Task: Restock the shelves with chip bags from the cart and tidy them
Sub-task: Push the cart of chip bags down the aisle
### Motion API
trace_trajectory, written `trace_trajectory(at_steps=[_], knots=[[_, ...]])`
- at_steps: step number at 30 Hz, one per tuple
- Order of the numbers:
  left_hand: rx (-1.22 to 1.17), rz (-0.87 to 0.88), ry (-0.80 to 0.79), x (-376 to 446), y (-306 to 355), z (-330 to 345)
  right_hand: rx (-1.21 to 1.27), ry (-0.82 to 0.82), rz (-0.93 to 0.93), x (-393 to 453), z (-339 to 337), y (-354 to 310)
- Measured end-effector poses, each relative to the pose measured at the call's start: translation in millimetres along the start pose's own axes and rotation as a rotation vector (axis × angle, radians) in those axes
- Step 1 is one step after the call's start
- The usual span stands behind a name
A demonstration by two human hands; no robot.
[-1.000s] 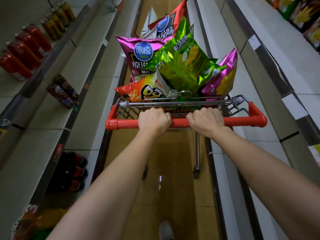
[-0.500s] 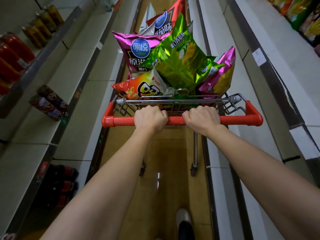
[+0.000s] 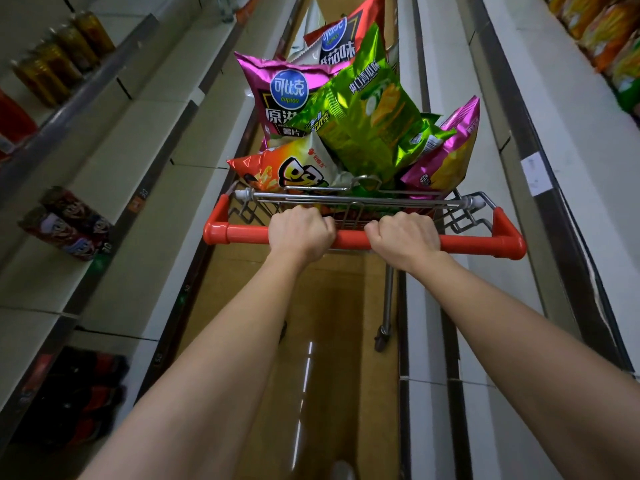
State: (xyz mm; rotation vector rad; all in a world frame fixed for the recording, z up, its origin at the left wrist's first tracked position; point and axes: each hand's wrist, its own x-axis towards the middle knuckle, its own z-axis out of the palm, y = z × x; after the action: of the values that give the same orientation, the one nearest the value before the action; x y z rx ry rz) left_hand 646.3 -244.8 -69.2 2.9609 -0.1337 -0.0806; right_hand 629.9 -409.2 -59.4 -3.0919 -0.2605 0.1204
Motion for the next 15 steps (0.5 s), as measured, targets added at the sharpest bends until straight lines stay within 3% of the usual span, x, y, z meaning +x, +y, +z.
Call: trace_trajectory(at_steps=[15], knots=[[-0.006, 0.01, 0.016, 126, 30, -3, -0.048, 0.053, -0.046, 121, -5, 63]])
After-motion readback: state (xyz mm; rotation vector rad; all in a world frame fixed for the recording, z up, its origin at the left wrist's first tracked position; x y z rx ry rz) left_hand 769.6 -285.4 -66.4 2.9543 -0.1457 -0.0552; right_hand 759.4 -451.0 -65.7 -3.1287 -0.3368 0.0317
